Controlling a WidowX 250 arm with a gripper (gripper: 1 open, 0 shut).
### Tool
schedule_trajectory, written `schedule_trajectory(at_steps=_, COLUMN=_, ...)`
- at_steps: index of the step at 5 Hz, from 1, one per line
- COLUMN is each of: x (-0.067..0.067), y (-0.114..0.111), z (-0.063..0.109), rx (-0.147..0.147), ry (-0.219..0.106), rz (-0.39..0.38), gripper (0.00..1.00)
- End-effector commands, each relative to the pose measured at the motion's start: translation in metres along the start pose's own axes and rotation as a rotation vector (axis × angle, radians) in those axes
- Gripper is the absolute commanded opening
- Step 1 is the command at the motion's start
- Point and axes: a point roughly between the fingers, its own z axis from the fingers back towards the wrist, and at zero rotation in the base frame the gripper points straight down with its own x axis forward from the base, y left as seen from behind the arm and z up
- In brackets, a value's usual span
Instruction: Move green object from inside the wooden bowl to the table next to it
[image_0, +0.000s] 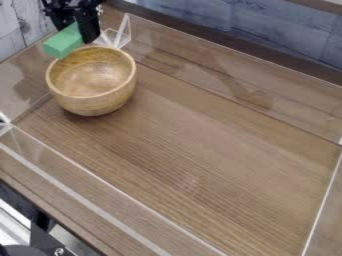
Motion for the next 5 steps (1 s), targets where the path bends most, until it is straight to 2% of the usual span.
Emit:
schedule_trajectory(at_steps=1, x=0.005, y=-0.020, z=0.038, rx=0.033, ry=-0.093, rz=-0.060, gripper=0.00)
schedule_trajectory(at_steps=2, x=0.015, y=-0.030, z=0.038, rx=0.018, ry=-0.094, rz=-0.090, gripper=0.00)
schedule_trajectory(at_steps=3, x=0.027, y=-0.051, z=0.033, rx=-0.007, ry=-0.088, rz=-0.139, gripper=0.00)
schedule_trajectory(at_steps=5, x=0.031, y=-0.106, z=0.005, rx=-0.028, ry=-0.080, rz=-0.134, gripper=0.00)
